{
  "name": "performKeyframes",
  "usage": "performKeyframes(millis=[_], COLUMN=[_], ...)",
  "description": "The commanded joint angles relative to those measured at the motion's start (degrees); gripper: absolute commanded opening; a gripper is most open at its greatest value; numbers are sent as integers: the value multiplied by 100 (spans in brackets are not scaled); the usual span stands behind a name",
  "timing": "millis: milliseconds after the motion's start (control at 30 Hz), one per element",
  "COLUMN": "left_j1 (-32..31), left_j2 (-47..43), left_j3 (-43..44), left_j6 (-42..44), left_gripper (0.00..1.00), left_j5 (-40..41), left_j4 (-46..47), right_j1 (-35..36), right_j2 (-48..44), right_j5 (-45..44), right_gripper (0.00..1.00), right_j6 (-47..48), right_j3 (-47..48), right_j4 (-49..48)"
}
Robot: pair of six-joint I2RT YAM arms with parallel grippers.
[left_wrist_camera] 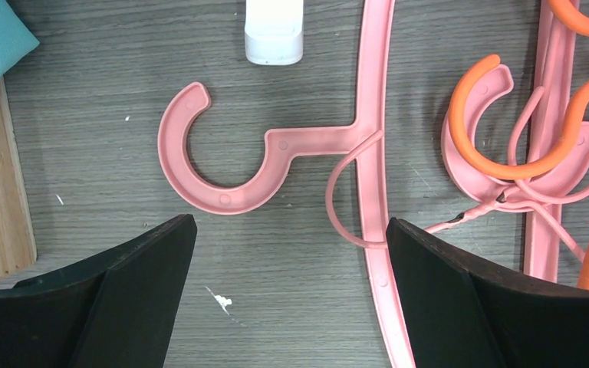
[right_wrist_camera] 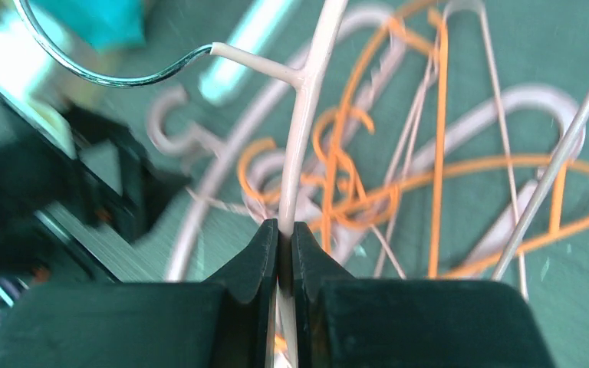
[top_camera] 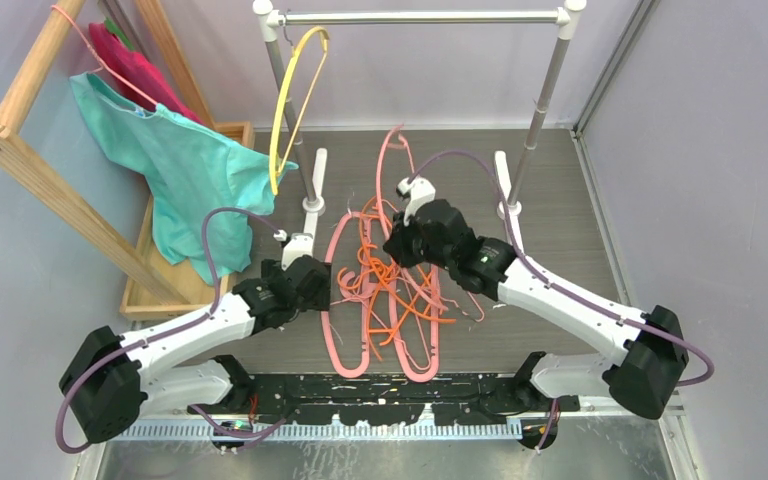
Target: Organize the hangers
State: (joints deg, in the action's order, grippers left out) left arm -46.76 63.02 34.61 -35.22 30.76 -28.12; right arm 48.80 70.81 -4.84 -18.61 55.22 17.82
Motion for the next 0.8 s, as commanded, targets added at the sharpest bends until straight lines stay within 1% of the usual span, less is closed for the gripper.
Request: performKeyframes(millis=[0, 133, 300, 400, 533, 633, 767], left_j1=[25, 26, 22, 24, 22, 27, 19], left_j2=[-216, -308, -496, -563, -569, -547, -567], left_j3=[-93, -95, -129, -152, -153, -134, -186], left_j6=[-129, -142, -193, -221, -193, -154, -144], left_gripper=[98, 98, 98, 98, 98, 98, 98], left_j5=[114, 85, 92, 113, 164, 219, 226], left_j4=[21, -65, -143, -181, -212, -263, -237], right_j1=[-328, -787, -1066, -1067, -1070, -1033, -917], right_j2=[-41, 471, 1300, 1794, 2292, 2493, 2691], right_j5=[-112, 416, 635, 781, 915, 1007, 1198], right_gripper=[3, 3, 3, 3, 3, 3, 3], right_j6=[-688, -1446, -2069, -2214, -2471, -2517, -2339], right_j3=[692, 1360, 2408, 3142, 3846, 4085, 4400], right_j4=[-1327, -2570, -3775, -3994, -4247, -4369, -4288])
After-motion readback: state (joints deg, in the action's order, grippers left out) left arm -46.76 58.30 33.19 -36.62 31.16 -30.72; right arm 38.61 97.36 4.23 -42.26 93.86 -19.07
